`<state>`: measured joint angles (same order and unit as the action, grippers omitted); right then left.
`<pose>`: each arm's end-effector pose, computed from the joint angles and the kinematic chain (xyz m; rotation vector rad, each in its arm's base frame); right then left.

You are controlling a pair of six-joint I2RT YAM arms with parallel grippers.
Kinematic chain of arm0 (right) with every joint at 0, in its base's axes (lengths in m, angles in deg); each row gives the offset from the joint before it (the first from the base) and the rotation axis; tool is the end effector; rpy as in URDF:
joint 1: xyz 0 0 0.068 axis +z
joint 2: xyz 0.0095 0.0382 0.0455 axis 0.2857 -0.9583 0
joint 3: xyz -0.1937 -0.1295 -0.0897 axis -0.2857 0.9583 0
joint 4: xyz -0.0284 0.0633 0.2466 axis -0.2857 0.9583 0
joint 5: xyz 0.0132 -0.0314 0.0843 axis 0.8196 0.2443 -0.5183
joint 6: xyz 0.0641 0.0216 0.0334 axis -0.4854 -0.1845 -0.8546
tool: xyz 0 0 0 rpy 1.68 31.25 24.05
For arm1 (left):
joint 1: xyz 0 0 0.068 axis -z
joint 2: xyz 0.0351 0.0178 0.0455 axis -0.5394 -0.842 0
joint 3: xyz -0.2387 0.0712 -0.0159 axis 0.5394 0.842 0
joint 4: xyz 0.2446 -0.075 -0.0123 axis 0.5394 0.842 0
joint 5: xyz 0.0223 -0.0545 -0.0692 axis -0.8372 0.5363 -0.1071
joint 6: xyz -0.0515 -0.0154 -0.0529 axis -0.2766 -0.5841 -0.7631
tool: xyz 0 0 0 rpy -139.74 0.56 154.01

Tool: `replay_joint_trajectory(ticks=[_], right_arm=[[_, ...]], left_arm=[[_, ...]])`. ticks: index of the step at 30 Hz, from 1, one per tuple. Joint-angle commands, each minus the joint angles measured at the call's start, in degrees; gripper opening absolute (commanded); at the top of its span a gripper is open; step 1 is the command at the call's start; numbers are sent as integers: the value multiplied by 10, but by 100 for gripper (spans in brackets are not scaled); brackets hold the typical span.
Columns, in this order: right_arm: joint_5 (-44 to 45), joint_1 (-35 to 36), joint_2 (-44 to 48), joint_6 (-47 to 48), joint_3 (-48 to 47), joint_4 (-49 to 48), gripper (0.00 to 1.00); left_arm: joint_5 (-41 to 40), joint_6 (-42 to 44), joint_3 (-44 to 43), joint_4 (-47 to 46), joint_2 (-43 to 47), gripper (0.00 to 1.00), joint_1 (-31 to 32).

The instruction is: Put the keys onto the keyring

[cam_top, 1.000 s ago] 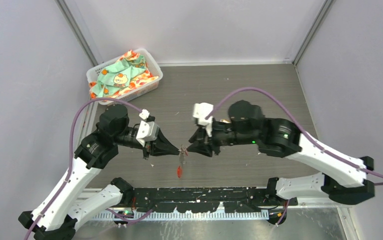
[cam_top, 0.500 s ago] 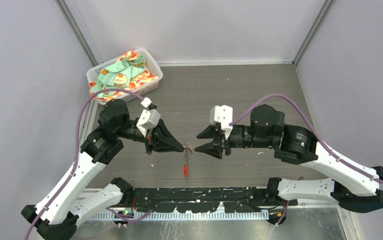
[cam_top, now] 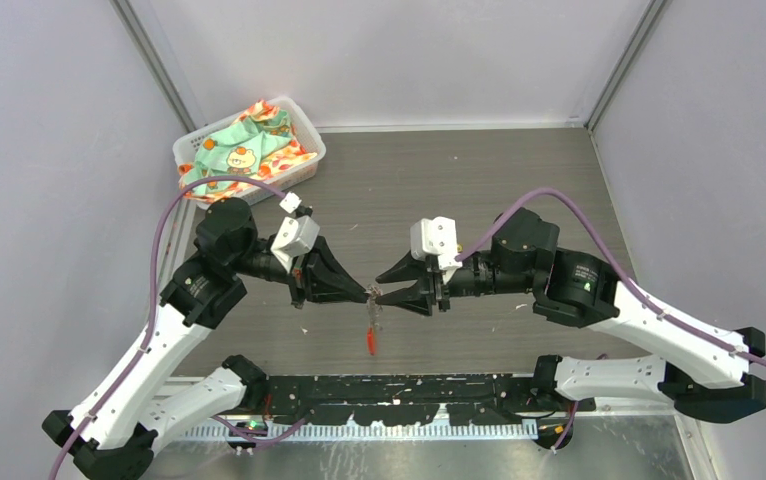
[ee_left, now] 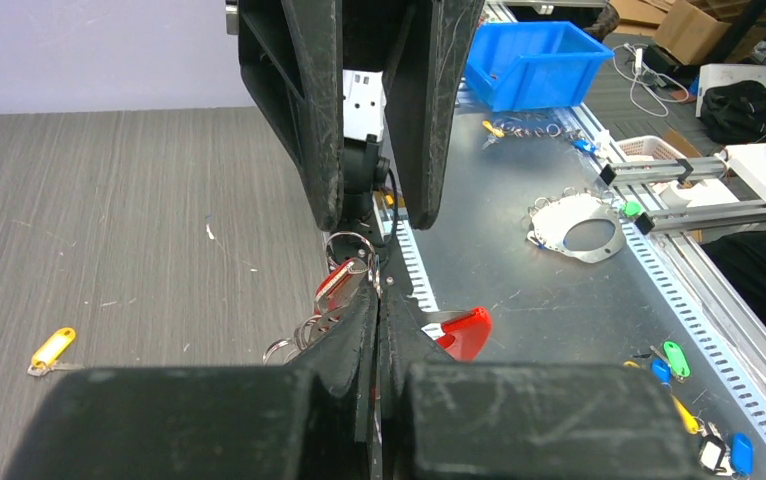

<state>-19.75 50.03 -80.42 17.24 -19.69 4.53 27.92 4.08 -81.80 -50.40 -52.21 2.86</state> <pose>0.0723 0.2273 0.4317 -1.3408 1.1834 1.0375 0.1114 -0.1518 0.3973 1.3417 1.2259 -1.4648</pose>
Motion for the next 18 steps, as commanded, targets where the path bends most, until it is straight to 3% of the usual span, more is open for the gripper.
replay_joint_trajectory(ticks=[1, 9, 18], right_arm=[[1, 0, 7, 37, -5, 5, 38], [-24, -1, -17, 103, -40, 80, 29], [-31, 0, -21, 109, -53, 116, 26]], left_arm=[[15, -8, -27, -18, 8, 0, -1], [13, -3, -35, 0, 7, 0, -1], [-2, 12, -38, 22, 12, 0, -1]])
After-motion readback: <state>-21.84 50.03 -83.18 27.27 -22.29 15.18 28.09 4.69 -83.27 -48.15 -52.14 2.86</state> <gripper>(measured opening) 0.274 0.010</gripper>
